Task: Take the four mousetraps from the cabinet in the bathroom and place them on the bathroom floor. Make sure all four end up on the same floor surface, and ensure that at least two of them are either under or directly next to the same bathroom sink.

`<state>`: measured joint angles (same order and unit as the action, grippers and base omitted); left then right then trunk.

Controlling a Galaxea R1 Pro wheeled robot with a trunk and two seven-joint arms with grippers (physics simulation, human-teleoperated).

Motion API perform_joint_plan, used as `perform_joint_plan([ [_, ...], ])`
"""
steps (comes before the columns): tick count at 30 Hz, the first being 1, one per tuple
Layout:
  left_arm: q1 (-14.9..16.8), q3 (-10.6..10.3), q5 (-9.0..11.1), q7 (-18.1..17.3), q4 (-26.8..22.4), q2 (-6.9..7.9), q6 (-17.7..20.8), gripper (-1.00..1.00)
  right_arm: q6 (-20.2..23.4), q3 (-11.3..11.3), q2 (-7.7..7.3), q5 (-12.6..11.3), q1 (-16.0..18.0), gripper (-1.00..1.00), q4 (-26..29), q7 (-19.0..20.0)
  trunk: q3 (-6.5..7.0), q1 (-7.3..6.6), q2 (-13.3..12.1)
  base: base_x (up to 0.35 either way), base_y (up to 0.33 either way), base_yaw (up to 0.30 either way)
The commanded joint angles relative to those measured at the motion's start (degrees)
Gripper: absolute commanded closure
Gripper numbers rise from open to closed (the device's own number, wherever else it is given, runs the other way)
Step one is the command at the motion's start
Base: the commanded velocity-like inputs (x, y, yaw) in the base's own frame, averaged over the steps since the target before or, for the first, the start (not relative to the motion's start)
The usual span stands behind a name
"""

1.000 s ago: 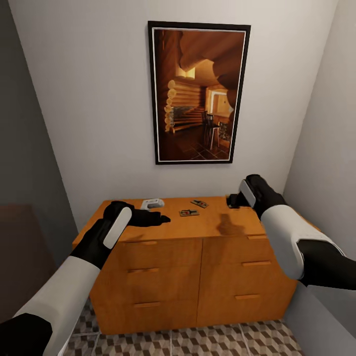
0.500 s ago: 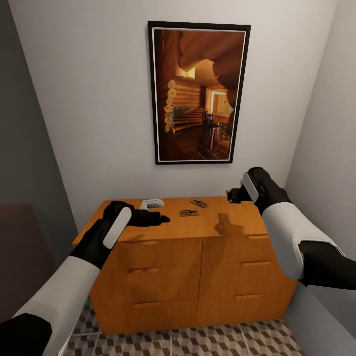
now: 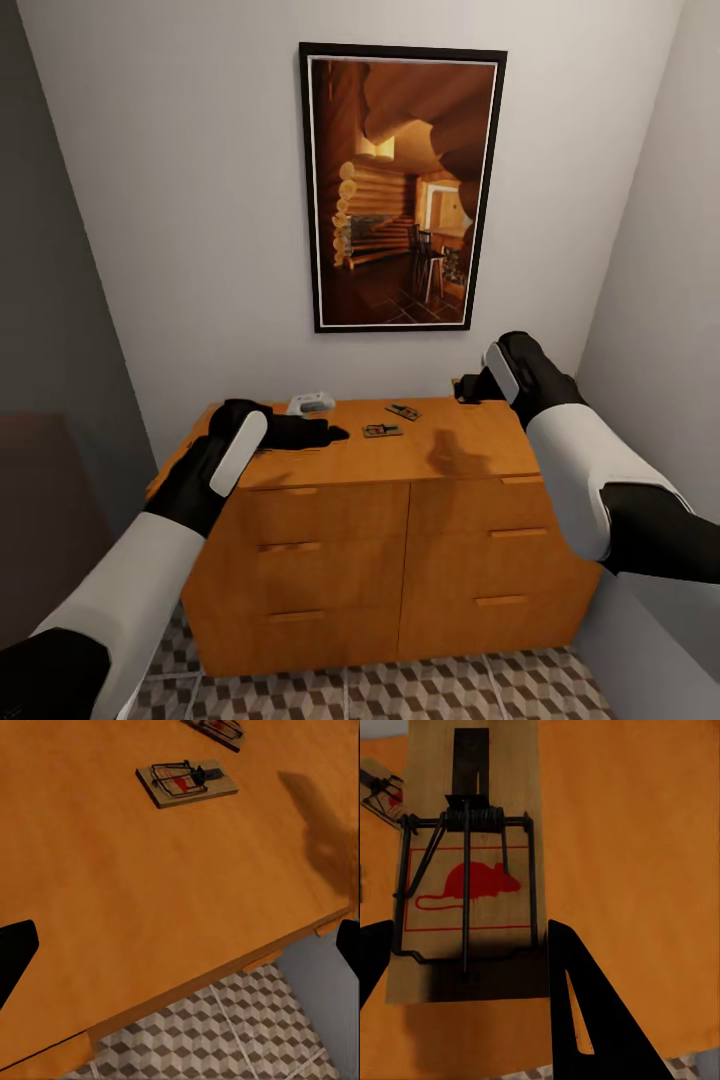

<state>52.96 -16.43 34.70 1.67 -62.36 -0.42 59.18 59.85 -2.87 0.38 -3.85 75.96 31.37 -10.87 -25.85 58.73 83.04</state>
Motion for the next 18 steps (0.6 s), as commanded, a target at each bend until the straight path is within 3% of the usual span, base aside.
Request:
perform_joint_plan([
  [1, 0.4, 0.3, 0.1, -0.2, -0.4, -0.28, 0.2, -1.00, 0.2, -0.2, 0.05, -0.5, 0.4, 1.00, 0.0, -0.5, -0.07, 0.00, 0.0, 0.000, 0.000, 0.000],
  [8, 0.4, 2.6, -0.9, -0.5, -2.6, 0.09, 0.2, -1.00, 0.2, -0.1, 0.13, -0.1, -0.3, 1.00, 0.4, -0.6, -0.07, 0.00, 0.0, 0.000, 0.000, 0.000],
  [18, 0.3, 1.6, -1.5, 0.0, -5.8, 0.28, 0.0, -1.00, 0.2, 0.0, 0.17, 0.1, -1.3, 1.00, 1.5, -0.6, -0.07, 0.00, 0.0, 0.000, 0.000, 0.000],
])
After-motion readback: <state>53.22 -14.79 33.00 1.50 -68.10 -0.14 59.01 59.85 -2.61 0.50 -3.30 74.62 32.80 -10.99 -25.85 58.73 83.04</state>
